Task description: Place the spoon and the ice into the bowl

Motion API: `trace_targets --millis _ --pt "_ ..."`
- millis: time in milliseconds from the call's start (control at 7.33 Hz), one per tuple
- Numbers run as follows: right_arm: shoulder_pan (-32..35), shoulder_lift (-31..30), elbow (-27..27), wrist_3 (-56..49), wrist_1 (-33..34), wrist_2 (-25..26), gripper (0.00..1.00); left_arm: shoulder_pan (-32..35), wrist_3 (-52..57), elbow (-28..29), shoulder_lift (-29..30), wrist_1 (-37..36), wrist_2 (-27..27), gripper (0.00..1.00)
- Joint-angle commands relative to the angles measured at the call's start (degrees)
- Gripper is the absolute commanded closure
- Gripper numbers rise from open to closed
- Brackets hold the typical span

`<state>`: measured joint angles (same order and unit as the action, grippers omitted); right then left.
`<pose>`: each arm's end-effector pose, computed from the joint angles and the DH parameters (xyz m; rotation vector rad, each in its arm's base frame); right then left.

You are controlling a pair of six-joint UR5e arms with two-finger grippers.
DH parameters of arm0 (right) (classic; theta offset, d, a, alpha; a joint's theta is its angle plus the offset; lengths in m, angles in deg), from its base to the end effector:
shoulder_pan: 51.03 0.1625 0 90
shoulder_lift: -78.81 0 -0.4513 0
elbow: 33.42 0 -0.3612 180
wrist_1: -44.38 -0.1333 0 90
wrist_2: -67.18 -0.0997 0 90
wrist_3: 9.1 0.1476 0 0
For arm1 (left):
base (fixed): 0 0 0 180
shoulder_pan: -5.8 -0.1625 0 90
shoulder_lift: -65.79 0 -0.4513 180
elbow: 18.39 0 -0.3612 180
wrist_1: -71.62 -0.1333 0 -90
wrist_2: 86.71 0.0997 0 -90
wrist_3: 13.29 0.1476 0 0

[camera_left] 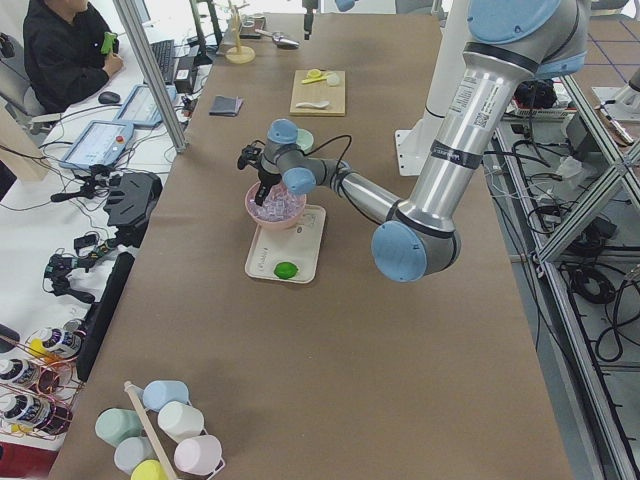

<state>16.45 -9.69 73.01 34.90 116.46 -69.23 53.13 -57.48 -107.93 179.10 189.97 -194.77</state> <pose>-0.1655 -0.4682 0.5265 0.0644 -0.9760 0.0913 0.3987 -0.5617 0.4469 0.4413 0.8223 0.1162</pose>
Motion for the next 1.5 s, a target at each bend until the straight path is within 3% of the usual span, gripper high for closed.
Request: trace_targets --millis 0,136,409,545,818,955,1364 --pt "-1.1 1.0 0.1 1.0 0.0 1.0 0.0 0.0 0.5 0.1 -0.8 0.1 -0.1 0.39" --pt "-1.3 1.3 0.1 1.1 0.0 1.0 0.0 0.0 0.5 -0.1 -0.9 0.0 -0.1 0.42" --pt "-1.5 1.6 0.1 1.1 0.0 1.0 0.0 0.0 -0.5 -1.3 -0.9 -0.7 -2.6 0.88" --pt "-1.7 1.6 0.3 1.7 0.0 1.0 0.0 0.0 -0.8 -1.7 -1.3 -0.7 -3.6 1.0" --pt "-2.4 1.9 1.1 3.5 0.0 1.1 0.0 0.1 -4.1 -3.7 -1.7 -1.2 -3.7 1.0" --pt "-3.4 2.5 1.6 5.6 0.0 1.3 0.0 0.7 -4.1 -6.8 -1.7 -4.8 -5.0 1.0" --pt "-12.0 6.3 2.1 12.7 0.0 8.5 0.0 8.3 -4.1 -10.9 -1.0 -8.5 -12.2 1.0"
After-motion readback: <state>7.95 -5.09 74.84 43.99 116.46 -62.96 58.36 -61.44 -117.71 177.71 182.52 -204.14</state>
